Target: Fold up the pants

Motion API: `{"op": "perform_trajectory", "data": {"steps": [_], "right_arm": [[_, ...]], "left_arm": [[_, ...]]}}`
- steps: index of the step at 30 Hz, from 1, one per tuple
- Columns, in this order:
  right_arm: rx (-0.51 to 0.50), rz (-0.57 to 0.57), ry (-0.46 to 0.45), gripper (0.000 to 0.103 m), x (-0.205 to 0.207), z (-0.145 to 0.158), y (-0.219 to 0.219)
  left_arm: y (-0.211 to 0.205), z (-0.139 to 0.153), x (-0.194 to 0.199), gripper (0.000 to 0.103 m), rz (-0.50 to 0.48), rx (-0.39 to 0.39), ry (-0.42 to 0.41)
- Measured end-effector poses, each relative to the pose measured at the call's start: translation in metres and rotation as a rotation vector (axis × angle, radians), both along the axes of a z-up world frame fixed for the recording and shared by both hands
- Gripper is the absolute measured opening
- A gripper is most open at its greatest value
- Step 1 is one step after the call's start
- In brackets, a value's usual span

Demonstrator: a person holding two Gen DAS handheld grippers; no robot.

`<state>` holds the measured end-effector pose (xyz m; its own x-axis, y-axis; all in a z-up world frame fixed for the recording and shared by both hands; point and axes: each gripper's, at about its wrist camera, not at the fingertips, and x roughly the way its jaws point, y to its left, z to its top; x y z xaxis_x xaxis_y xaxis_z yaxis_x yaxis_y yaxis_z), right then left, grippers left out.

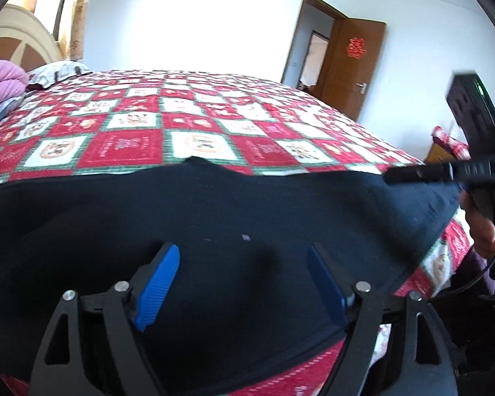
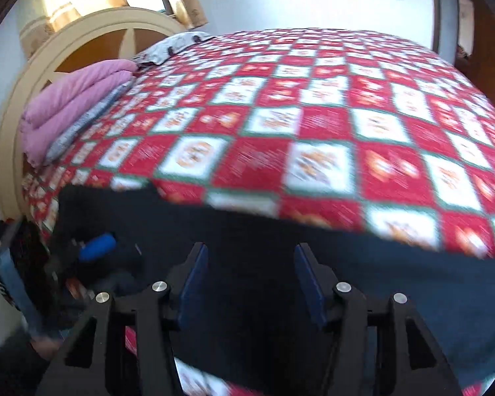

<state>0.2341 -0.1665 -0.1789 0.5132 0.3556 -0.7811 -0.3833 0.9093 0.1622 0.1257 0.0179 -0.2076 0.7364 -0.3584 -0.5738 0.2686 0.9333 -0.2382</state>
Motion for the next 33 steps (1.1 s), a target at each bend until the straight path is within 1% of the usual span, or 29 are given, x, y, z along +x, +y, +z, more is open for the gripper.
{"op": "perform_trajectory", "data": {"steps": [3, 5, 8, 10, 12, 15, 17, 20, 22, 24, 25, 27, 30, 33], "right_arm": [[-0.061, -0.063, -0.011, 0.056, -0.022, -0.008, -0.036], [-0.108, -0.124, -0.017, 0.056, -0.032, -0.016, -0.061], [-0.134, -0.176, 0.000, 0.056, -0.042, -0.031, -0.085], [-0.144, -0.197, 0.015, 0.056, -0.048, -0.042, -0.096], [-0.163, -0.193, -0.003, 0.056, -0.059, -0.049, -0.097], [-0.221, -0.183, -0.020, 0.056, -0.070, -0.057, -0.090], [-0.220, -0.181, -0.022, 0.057, -0.073, -0.058, -0.090], [-0.168, -0.181, -0.004, 0.057, -0.072, -0.058, -0.098], [-0.134, -0.178, -0.010, 0.057, -0.073, -0.054, -0.101], [-0.049, -0.189, -0.022, 0.057, -0.075, -0.047, -0.110], [0.025, -0.202, -0.021, 0.057, -0.075, -0.041, -0.121], [0.108, -0.254, -0.037, 0.057, -0.075, -0.030, -0.142], [0.149, -0.339, -0.103, 0.056, -0.078, -0.010, -0.171], [0.200, -0.428, -0.150, 0.056, -0.083, 0.005, -0.201]], "left_arm": [[-0.016, -0.002, -0.004, 0.084, -0.034, 0.045, 0.001], [-0.022, -0.002, -0.005, 0.085, -0.047, 0.074, 0.001], [-0.029, -0.004, -0.008, 0.091, -0.063, 0.110, 0.002], [-0.032, -0.006, -0.012, 0.093, -0.070, 0.127, 0.001], [-0.034, -0.007, -0.015, 0.096, -0.079, 0.142, 0.000], [-0.038, -0.009, -0.018, 0.096, -0.082, 0.175, -0.003], [-0.039, -0.009, -0.020, 0.096, -0.082, 0.186, -0.002], [-0.040, -0.009, -0.025, 0.096, -0.079, 0.193, -0.001], [-0.039, -0.008, -0.027, 0.096, -0.071, 0.196, -0.005], [-0.038, -0.008, -0.030, 0.096, -0.063, 0.189, -0.011], [-0.037, -0.008, -0.030, 0.096, -0.061, 0.187, -0.014], [-0.038, -0.008, -0.029, 0.096, -0.056, 0.186, -0.015], [-0.039, -0.009, -0.029, 0.096, -0.058, 0.181, -0.019], [-0.040, -0.008, -0.030, 0.096, -0.059, 0.186, -0.025]]}}
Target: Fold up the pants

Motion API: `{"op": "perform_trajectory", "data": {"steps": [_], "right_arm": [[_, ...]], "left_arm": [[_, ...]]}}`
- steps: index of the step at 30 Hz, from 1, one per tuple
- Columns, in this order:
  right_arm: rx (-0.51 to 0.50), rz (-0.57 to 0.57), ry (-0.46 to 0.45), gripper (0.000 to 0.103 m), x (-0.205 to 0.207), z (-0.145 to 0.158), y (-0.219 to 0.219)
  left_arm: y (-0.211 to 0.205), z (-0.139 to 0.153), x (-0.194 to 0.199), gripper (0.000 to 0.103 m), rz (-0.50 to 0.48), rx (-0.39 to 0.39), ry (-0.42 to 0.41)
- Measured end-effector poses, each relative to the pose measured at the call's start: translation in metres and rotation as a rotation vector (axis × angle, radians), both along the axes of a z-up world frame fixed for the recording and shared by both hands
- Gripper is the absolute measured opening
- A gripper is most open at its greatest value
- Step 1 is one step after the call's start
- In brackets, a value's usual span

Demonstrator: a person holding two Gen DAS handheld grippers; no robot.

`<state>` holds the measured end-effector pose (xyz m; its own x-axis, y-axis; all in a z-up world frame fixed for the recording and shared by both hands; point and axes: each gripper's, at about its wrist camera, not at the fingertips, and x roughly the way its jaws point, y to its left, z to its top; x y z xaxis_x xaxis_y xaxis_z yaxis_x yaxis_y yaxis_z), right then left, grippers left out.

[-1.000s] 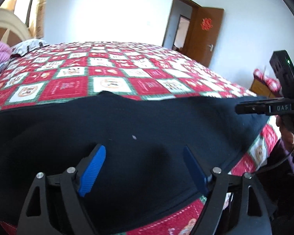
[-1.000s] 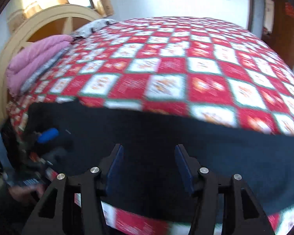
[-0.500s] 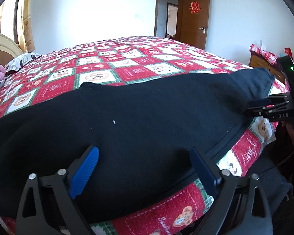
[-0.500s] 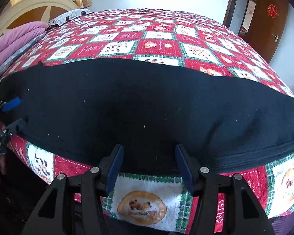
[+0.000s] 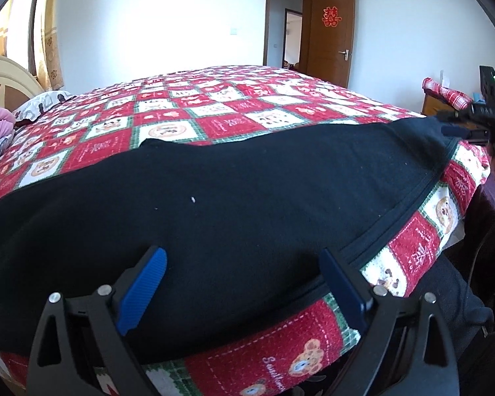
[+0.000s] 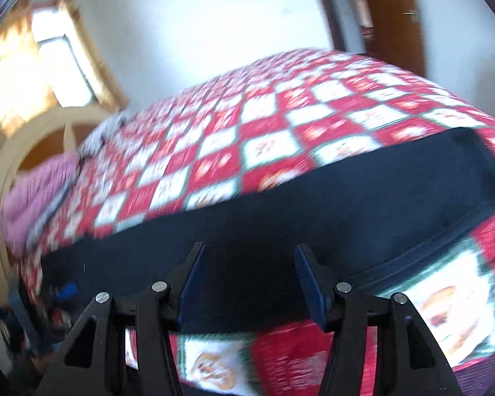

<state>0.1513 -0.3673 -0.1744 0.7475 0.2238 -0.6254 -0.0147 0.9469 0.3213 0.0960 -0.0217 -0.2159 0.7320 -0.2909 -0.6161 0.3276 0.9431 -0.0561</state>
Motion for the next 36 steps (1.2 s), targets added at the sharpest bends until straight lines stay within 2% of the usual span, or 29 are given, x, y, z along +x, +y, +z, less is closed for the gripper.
{"op": "perform_trajectory", "data": {"steps": [5, 7, 10, 14, 16, 20, 24, 36], "right_arm": [[0.072, -0.227, -0.073, 0.056, -0.010, 0.023, -0.073], [0.156, -0.338, -0.077, 0.056, -0.017, 0.026, -0.112], [0.284, -0.464, -0.039, 0.056, -0.028, 0.019, -0.158], [0.472, -0.533, -0.005, 0.056, -0.040, 0.005, -0.196], [0.512, -0.523, 0.009, 0.056, -0.038, 0.000, -0.202], [0.532, -0.520, 0.017, 0.053, -0.036, -0.003, -0.203], [0.560, -0.486, -0.001, 0.049, -0.030, -0.010, -0.205], [0.417, -0.476, -0.068, 0.047, -0.021, -0.009, -0.195]], "left_arm": [[0.008, 0.009, -0.004, 0.096, 0.033, -0.015, -0.036], [0.011, 0.013, -0.005, 0.096, 0.051, -0.025, -0.048], [0.015, 0.014, -0.003, 0.096, 0.070, -0.033, -0.042], [0.021, 0.012, 0.001, 0.096, 0.096, -0.038, -0.019], [0.025, 0.014, 0.000, 0.096, 0.102, -0.052, -0.015], [0.033, 0.023, -0.005, 0.096, 0.125, -0.054, -0.036], [0.041, 0.026, -0.008, 0.097, 0.148, -0.091, -0.029], [0.034, 0.022, -0.009, 0.096, 0.123, -0.086, -0.021]]}}
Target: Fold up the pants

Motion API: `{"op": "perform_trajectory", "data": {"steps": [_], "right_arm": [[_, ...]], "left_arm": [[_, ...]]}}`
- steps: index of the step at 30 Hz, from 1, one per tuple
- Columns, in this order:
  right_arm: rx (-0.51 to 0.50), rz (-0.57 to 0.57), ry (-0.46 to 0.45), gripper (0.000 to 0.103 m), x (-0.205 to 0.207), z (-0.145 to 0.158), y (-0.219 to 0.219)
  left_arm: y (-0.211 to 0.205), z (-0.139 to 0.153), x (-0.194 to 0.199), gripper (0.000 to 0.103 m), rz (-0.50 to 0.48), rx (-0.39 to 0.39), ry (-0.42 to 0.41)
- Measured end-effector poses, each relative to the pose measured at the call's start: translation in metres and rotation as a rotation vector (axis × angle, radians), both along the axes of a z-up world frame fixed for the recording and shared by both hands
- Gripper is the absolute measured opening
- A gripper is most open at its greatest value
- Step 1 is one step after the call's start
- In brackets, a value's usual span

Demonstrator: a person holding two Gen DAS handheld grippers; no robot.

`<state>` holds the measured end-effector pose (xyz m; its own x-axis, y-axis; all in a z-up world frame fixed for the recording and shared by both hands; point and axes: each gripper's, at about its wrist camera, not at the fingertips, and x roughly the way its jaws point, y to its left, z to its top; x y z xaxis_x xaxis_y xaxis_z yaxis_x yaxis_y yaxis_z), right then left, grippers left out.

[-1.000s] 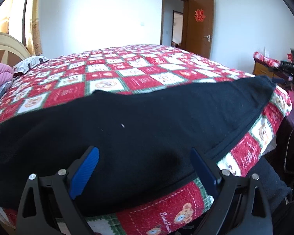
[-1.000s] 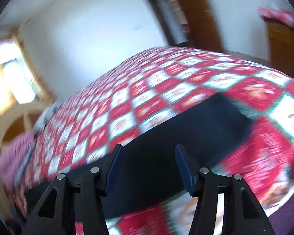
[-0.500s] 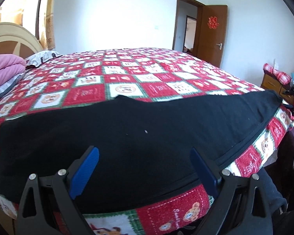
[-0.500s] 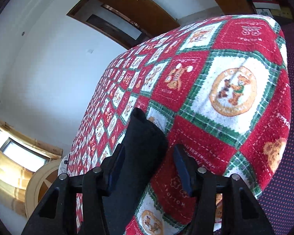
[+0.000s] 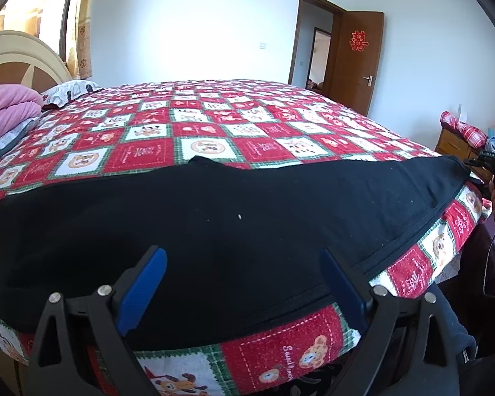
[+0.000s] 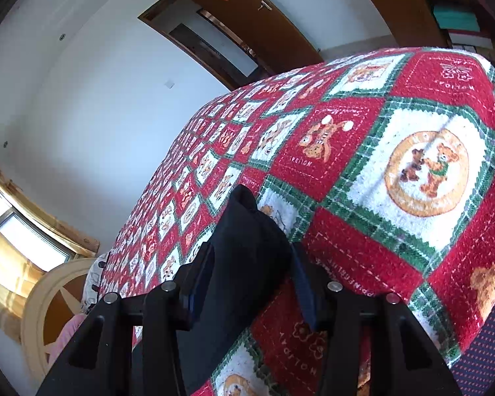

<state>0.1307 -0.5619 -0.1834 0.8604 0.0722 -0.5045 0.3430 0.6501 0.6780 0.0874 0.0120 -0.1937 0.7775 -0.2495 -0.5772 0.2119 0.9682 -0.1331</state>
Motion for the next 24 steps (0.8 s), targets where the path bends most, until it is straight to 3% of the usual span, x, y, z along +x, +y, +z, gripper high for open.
{"op": "perform_trajectory", "data": {"steps": [1, 2, 4, 10, 18, 24], "right_arm": [[-0.007, -0.009, -0.004, 0.038, 0.000, 0.000, 0.001], [-0.013, -0.020, 0.001, 0.023, 0.001, 0.000, 0.001], [0.005, -0.014, -0.011, 0.012, 0.001, -0.002, 0.001], [-0.003, -0.010, -0.031, 0.011, 0.002, -0.001, 0.005], [-0.206, 0.098, -0.136, 0.011, 0.004, 0.033, 0.052], [-0.299, 0.206, -0.173, 0.011, 0.004, 0.047, 0.091]], "left_arm": [[0.001, 0.000, 0.000, 0.096, 0.003, -0.004, 0.001], [0.002, -0.001, 0.000, 0.096, 0.006, -0.007, 0.003], [0.003, -0.002, 0.000, 0.096, 0.012, -0.012, 0.007], [0.006, -0.006, 0.002, 0.096, 0.022, -0.025, 0.015], [0.012, -0.011, 0.005, 0.096, 0.035, -0.056, 0.029], [0.019, -0.014, 0.009, 0.096, 0.067, -0.056, 0.034]]}}
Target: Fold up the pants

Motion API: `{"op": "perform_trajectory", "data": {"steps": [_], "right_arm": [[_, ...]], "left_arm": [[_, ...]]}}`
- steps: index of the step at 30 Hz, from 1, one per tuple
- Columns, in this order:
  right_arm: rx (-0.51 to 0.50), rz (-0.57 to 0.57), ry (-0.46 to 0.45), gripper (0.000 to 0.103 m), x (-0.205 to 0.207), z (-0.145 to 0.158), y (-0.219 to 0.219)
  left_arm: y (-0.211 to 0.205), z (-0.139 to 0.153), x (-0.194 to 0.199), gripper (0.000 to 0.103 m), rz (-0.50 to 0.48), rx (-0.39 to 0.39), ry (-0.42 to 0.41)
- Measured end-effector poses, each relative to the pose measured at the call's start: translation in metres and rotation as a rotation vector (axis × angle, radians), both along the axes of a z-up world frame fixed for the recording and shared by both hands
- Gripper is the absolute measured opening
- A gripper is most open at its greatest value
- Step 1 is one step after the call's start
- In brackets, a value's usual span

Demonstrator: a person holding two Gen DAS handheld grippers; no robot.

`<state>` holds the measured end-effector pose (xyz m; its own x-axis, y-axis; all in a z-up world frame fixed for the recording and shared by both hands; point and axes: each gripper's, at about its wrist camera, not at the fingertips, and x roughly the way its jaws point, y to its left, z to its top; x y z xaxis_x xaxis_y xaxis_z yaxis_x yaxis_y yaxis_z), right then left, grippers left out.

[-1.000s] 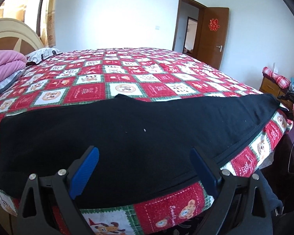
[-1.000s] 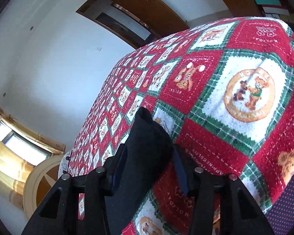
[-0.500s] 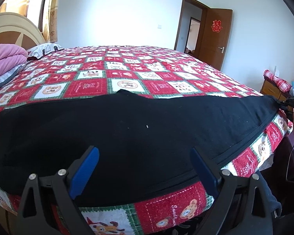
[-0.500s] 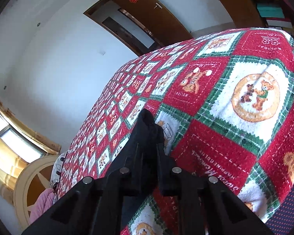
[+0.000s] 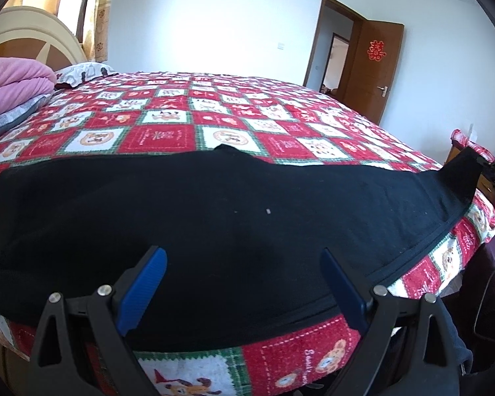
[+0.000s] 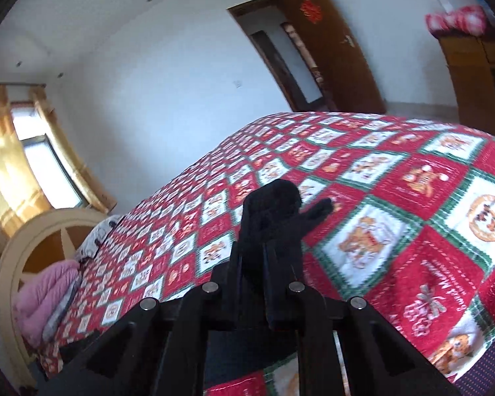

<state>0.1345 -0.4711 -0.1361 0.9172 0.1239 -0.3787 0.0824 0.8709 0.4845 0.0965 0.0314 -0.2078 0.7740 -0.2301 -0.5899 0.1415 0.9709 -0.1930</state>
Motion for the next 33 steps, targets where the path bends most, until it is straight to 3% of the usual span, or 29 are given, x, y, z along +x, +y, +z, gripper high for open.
{"op": "perform_trajectory", "data": {"steps": [9, 15, 25, 33], "right_arm": [[-0.193, 0.221, -0.034, 0.011, -0.009, 0.016, 0.095], [-0.245, 0.353, -0.012, 0.011, -0.004, 0.005, 0.159], [-0.313, 0.439, 0.089, 0.011, 0.017, -0.036, 0.229], [-0.380, 0.490, 0.084, 0.011, 0.016, -0.044, 0.264]], "left_arm": [[0.002, -0.009, 0.006, 0.096, 0.015, 0.008, 0.027], [0.003, -0.009, 0.005, 0.096, 0.014, 0.004, 0.027], [0.003, -0.009, 0.005, 0.097, 0.014, 0.006, 0.027], [0.003, -0.009, 0.005, 0.097, 0.013, 0.003, 0.027]]}}
